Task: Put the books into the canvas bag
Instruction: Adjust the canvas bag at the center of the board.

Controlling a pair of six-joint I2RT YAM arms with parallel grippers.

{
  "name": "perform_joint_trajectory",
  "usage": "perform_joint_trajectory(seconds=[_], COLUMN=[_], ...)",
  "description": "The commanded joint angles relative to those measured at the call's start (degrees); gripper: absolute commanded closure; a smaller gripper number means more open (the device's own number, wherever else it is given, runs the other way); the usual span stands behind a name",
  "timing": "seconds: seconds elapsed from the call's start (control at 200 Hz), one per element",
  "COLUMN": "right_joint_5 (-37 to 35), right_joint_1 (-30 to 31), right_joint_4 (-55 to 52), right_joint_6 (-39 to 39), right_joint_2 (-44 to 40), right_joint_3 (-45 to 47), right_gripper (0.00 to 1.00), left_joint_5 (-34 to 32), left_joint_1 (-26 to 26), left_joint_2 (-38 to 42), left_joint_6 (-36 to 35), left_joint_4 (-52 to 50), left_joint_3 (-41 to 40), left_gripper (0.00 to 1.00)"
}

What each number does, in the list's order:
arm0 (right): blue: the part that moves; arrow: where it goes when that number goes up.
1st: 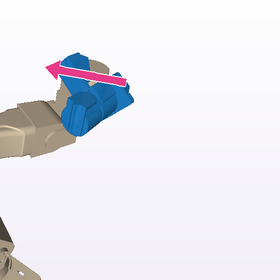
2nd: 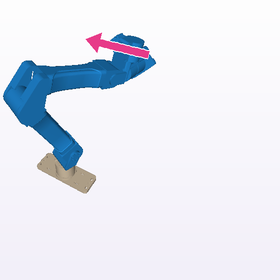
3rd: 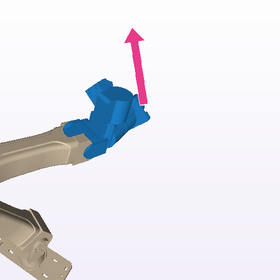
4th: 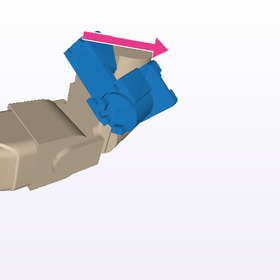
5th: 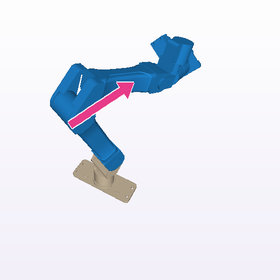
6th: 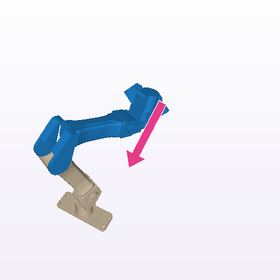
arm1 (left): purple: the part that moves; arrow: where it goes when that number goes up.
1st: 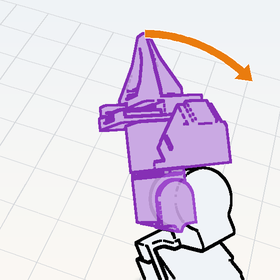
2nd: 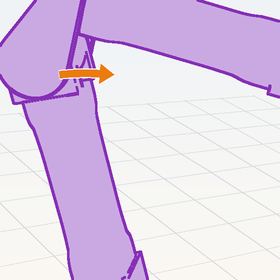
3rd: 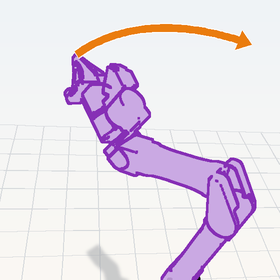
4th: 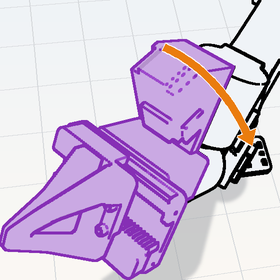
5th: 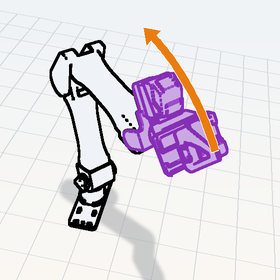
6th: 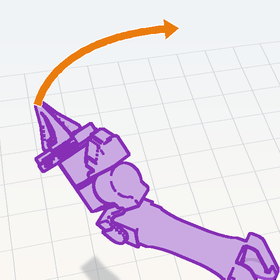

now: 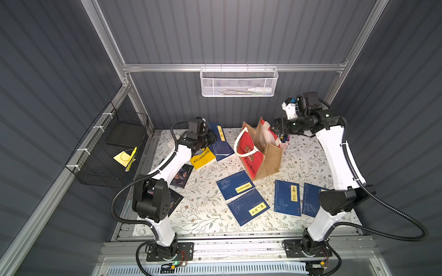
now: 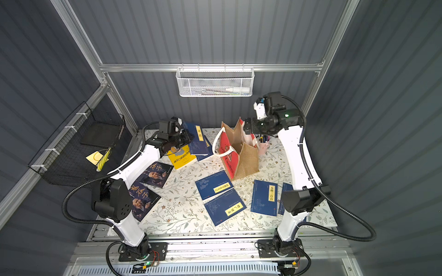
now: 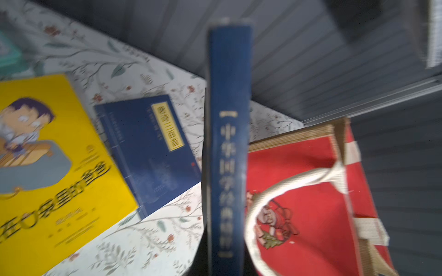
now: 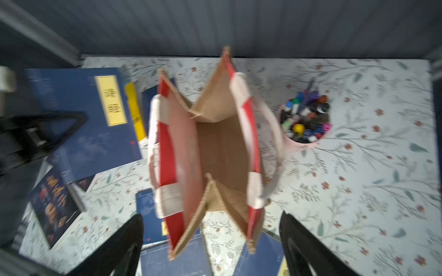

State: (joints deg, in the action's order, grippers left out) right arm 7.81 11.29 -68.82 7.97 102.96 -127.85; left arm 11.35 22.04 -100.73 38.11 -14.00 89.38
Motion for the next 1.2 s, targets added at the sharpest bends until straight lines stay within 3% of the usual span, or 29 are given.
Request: perform_joint_trajectory(seconds=[0.0,0.195,0.305,0.405,0.585,0.675,0.78,0.941,1.196], right_joint_5=[-2.89,-3.34,-3.28,-1.70,0.49,0.54,1.54,4.98,14.82], right_joint_1=[0.67,0.49,0.40,0.40,0.49,0.49,0.57,1.05,5.45], right_joint_4=[-1.95,0.11,1.84,4.17,8.51,9.75,9.70,9.32,21.72], right_joint_6=[0.10,-1.10,-2.01,-1.89,0.83,2.06,4.23,10.57,24.61], right_joint_2=[3.01,6.31,7.06,6.58,2.17,-0.61,-3.27,-7.53,-17.01], right_joint_3=[-0.42,2.04,5.07,8.52,15.57,18.88,21.62,25.54,41.60], right_gripper=[0.10,0.10,0.19,0.37,0.80,0.91,0.95,0.95,0.91], left_joint_5=[-0.62,-1.38,-2.60,-3.14,-5.93,-6.68,-8.45,-13.85,-18.00], left_joint_1=[4.04,8.95,11.59,14.03,16.22,16.71,17.22,17.33,17.50], left_joint_2=[0.62,-3.11,-5.73,-9.81,-16.71,-17.31,-15.97,-13.23,-17.87], left_joint_6=[-1.45,-0.61,-1.04,-1.49,-3.64,-6.29,-11.65,-20.92,-29.93], left_joint_4=[2.04,5.73,7.40,7.26,-0.94,-6.53,-14.54,-27.74,-49.42], left_joint_3=[7.17,16.33,20.06,23.40,26.98,26.98,26.72,27.58,40.78], left_gripper=[1.00,1.00,1.00,1.00,1.00,1.00,1.00,1.00,1.00])
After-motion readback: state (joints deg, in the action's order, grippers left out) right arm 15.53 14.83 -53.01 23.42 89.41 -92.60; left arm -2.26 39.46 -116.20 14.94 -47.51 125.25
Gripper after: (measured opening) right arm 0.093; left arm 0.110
